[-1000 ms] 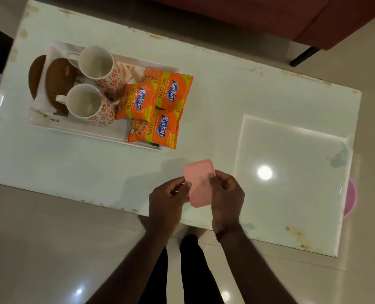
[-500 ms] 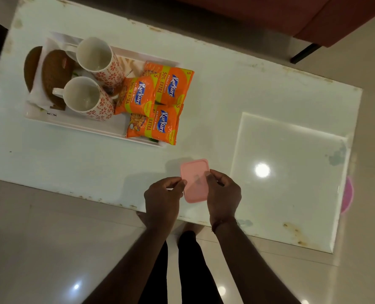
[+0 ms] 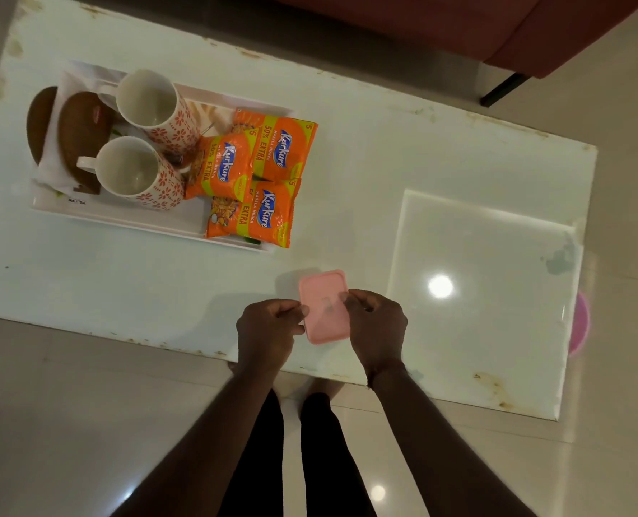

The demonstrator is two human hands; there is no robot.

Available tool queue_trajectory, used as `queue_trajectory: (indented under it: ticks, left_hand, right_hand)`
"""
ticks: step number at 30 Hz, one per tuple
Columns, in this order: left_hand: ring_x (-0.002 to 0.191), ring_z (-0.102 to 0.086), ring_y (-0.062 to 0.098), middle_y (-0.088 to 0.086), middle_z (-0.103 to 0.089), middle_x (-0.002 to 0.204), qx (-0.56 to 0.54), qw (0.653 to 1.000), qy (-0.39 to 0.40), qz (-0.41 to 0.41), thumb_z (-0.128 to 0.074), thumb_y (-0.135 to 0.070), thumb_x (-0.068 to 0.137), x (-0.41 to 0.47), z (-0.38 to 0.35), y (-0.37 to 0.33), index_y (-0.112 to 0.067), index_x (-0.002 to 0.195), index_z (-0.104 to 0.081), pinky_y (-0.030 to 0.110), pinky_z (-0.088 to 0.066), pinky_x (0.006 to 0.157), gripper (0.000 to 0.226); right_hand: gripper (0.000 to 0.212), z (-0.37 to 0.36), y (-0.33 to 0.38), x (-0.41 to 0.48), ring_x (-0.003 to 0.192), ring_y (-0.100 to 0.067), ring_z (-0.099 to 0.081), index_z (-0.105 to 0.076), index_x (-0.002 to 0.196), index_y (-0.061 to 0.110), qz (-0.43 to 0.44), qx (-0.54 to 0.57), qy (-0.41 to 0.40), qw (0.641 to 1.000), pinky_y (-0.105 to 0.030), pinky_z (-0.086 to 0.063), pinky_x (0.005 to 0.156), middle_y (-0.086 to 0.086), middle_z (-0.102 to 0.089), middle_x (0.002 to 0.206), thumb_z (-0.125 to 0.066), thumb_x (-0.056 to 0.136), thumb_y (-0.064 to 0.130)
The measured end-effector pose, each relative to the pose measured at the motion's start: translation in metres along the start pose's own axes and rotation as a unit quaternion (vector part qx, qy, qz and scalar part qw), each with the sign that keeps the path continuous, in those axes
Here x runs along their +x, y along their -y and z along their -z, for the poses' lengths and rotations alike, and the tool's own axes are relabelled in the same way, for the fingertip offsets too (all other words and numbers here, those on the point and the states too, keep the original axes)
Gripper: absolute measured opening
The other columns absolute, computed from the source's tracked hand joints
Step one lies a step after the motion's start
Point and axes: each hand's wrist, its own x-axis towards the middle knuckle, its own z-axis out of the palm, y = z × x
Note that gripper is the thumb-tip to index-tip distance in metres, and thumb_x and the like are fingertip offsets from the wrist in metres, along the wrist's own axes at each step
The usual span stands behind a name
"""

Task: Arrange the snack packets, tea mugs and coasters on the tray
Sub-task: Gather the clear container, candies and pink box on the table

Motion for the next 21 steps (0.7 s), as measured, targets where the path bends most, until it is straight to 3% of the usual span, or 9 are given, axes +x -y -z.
queue_trajectory:
  ticks: [6, 10, 12, 15, 18, 21]
  left_hand:
    - [0.062, -0.072, 0.008, 0.000, -0.076, 0.089, 0.051, 0.998, 0.026, -0.020, -0.063, -0.031, 0.090, -0.012, -0.001, -0.006, -0.019, 0.099, -0.070, 0.042, -0.062, 0.067, 0.017]
    - [0.067, -0.072, 0.007, -0.006, -0.073, 0.087, -0.003, 1.000, 0.016, 0.014, -0.058, -0.044, 0.091, -0.023, -0.004, 0.012, -0.022, 0.098, -0.067, 0.041, -0.061, 0.069, 0.024]
    - [0.070, -0.073, 0.010, -0.004, -0.074, 0.085, -0.025, 0.999, 0.023, 0.032, -0.064, -0.041, 0.088, -0.026, -0.007, 0.022, -0.018, 0.100, -0.068, 0.042, -0.061, 0.073, 0.026]
    - [0.074, -0.073, 0.012, -0.001, -0.075, 0.081, -0.047, 0.997, 0.041, 0.047, -0.069, -0.030, 0.086, -0.029, -0.011, 0.028, -0.017, 0.099, -0.069, 0.038, -0.061, 0.076, 0.019]
    - [0.071, -0.074, 0.014, 0.001, -0.076, 0.073, -0.038, 0.997, 0.033, 0.053, -0.071, -0.025, 0.084, -0.025, -0.014, 0.029, -0.014, 0.092, -0.070, 0.040, -0.061, 0.078, 0.013]
    - [0.072, -0.074, 0.016, 0.002, -0.075, 0.071, -0.024, 0.997, 0.044, 0.059, -0.071, -0.025, 0.084, -0.019, -0.013, 0.031, -0.015, 0.088, -0.069, 0.043, -0.060, 0.080, 0.011]
  right_hand:
    - [0.016, 0.004, -0.007, -0.005, 0.085, -0.014, -0.068, -0.078, 0.084, 0.029, -0.079, 0.070, 0.051, 0.993, -0.041, -0.059, 0.082, 0.013, -0.075, 0.080, -0.070, 0.085, 0.042]
    - [0.028, 0.011, -0.024, -0.010, 0.083, -0.012, -0.067, -0.077, 0.097, 0.029, -0.084, 0.081, 0.076, 0.990, -0.038, -0.058, 0.083, 0.014, -0.076, 0.086, -0.071, 0.082, 0.052]
    - [0.032, 0.012, -0.034, -0.014, 0.080, -0.014, -0.066, -0.077, 0.101, 0.024, -0.107, 0.111, 0.085, 0.984, -0.035, -0.058, 0.082, 0.009, -0.076, 0.086, -0.075, 0.080, 0.047]
    - [0.009, 0.011, -0.040, -0.020, 0.076, -0.017, -0.067, -0.077, 0.088, 0.024, -0.137, 0.145, 0.093, 0.975, -0.039, -0.060, 0.081, 0.002, -0.077, 0.079, -0.078, 0.082, 0.030]
    - [0.009, 0.007, -0.042, -0.020, 0.073, -0.019, -0.070, -0.077, 0.081, 0.022, -0.140, 0.135, 0.070, 0.978, -0.046, -0.061, 0.081, -0.002, -0.076, 0.074, -0.081, 0.079, 0.030]
    - [0.009, 0.007, -0.039, -0.016, 0.074, -0.025, -0.072, -0.077, 0.077, 0.021, -0.148, 0.126, 0.064, 0.979, -0.045, -0.061, 0.080, -0.003, -0.076, 0.071, -0.083, 0.076, 0.028]
